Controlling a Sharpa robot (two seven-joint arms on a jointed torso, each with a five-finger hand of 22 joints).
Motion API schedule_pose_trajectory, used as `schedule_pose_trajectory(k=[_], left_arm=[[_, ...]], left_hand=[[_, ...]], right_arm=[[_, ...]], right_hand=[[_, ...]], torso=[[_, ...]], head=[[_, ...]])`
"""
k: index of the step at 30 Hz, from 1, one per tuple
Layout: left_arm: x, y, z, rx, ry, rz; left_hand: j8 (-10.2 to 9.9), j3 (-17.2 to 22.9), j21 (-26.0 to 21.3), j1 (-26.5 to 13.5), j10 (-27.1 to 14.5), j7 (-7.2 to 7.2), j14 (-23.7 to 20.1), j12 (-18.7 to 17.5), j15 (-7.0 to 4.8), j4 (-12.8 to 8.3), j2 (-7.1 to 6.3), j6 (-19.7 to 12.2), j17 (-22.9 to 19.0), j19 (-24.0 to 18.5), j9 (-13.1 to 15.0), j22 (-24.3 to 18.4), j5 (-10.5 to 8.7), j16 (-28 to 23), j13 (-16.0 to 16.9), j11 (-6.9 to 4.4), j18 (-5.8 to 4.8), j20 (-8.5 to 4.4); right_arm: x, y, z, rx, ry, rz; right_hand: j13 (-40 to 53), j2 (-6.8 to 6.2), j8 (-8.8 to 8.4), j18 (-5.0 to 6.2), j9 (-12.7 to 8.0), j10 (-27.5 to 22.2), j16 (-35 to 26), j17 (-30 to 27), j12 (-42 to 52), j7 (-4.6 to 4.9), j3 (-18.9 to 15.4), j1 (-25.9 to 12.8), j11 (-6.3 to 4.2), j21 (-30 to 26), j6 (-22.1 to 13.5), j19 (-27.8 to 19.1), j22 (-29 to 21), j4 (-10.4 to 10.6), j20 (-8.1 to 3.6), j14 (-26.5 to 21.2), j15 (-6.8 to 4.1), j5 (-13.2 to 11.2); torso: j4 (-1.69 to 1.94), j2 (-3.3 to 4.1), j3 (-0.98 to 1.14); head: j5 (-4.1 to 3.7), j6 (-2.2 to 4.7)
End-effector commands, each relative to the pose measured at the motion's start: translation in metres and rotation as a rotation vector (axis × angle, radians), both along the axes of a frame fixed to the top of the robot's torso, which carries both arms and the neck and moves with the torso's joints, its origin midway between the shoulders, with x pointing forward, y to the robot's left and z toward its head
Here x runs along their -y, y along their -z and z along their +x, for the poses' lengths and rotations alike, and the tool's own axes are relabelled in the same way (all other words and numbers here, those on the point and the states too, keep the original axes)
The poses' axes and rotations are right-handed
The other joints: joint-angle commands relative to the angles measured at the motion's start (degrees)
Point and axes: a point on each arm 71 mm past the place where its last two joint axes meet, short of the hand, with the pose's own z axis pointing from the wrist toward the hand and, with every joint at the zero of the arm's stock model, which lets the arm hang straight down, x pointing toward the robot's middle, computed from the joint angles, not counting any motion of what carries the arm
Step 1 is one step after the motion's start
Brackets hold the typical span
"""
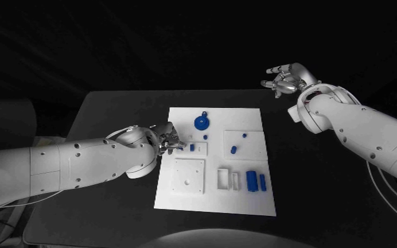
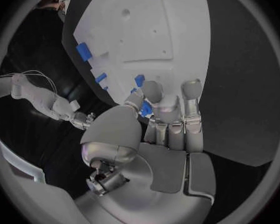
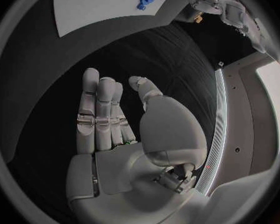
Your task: Assemble the parts on the task board
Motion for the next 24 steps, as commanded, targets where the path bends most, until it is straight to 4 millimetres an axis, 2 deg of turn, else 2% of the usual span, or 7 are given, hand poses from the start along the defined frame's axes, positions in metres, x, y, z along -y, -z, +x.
schedule_pose_trajectory(k=[1,12,13,22,24], left_arm=[[0.002,-0.007,0.000,0.100,-0.020,-0.081],[0.000,-0.005,-0.003,0.146,-0.036,-0.110],[-0.001,-0.004,-0.003,0.151,-0.037,-0.110],[-0.006,0.010,-0.011,0.175,-0.042,-0.099],[-0.007,0.012,-0.011,0.171,-0.042,-0.095]], left_hand=[[0.17,1.02,0.34,0.73,2.59,-3.32,0.40,0.22,-0.11,-0.72,0.16,3.79,-0.35,0.32,3.86,2.21,0.33,0.04,-0.24,-0.30,0.00,0.14],[0.06,0.93,0.21,1.16,2.59,-3.30,0.37,0.13,-0.09,-0.30,0.00,3.82,-0.55,0.21,3.64,2.15,0.15,0.00,-0.44,-0.28,0.03,0.17],[0.03,0.82,0.27,1.84,2.58,-3.30,0.36,0.19,-0.08,0.48,-0.30,3.87,-0.70,0.19,3.41,2.18,0.17,0.07,-0.60,-0.28,0.07,0.20],[0.06,0.83,0.28,2.05,2.58,-3.32,0.32,0.16,-0.10,0.66,-0.48,4.01,-0.78,0.17,3.37,2.17,0.21,0.07,-0.64,-0.29,0.10,0.20],[0.06,0.83,0.28,2.05,2.58,-3.32,0.32,0.16,-0.10,0.66,-0.48,4.01,-0.78,0.17,3.37,2.17,0.21,0.07,-0.64,-0.29,0.10,0.20]], right_arm=[[0.001,0.000,0.000,-0.003,-0.002,-0.004],[0.002,0.003,0.000,-0.009,0.000,-0.005],[0.002,0.003,0.000,-0.009,0.000,-0.005],[0.003,0.004,0.000,-0.011,0.003,-0.007],[0.003,0.004,0.000,-0.012,0.003,-0.007]], right_hand=[[-0.14,-0.44,-0.09,0.08,0.02,0.15,-0.33,0.15,0.30,0.07,-0.05,0.03,-0.03,-0.26,-0.36,0.56,-0.02,0.43,-0.01,0.39,-0.14,0.19],[-0.17,-0.41,-0.08,0.08,0.02,0.14,-0.34,0.17,0.34,0.06,-0.09,-0.10,-0.03,-0.27,-0.30,0.57,-0.02,0.58,0.00,0.40,-0.13,0.26],[-0.17,-0.41,-0.08,0.08,0.02,0.14,-0.34,0.17,0.34,0.06,-0.09,-0.10,-0.03,-0.27,-0.30,0.57,-0.02,0.58,0.00,0.40,-0.13,0.26],[-0.17,-0.41,-0.08,0.08,0.02,0.14,-0.34,0.17,0.34,0.06,-0.09,-0.10,-0.03,-0.27,-0.30,0.57,-0.02,0.58,0.00,0.40,-0.13,0.26],[-0.17,-0.41,-0.08,0.08,0.02,0.14,-0.34,0.17,0.34,0.06,-0.09,-0.10,-0.03,-0.27,-0.30,0.57,-0.02,0.58,0.00,0.40,-0.13,0.26]], torso=[[-0.06,0.00,0.00],[0.02,-0.01,0.11],[0.04,-0.03,0.15],[0.04,-0.13,0.12],[-0.07,-0.08,0.06]], head=[[0.04,-0.01],[0.25,-0.49],[0.25,-0.50],[0.31,-0.87],[0.35,-0.86]])
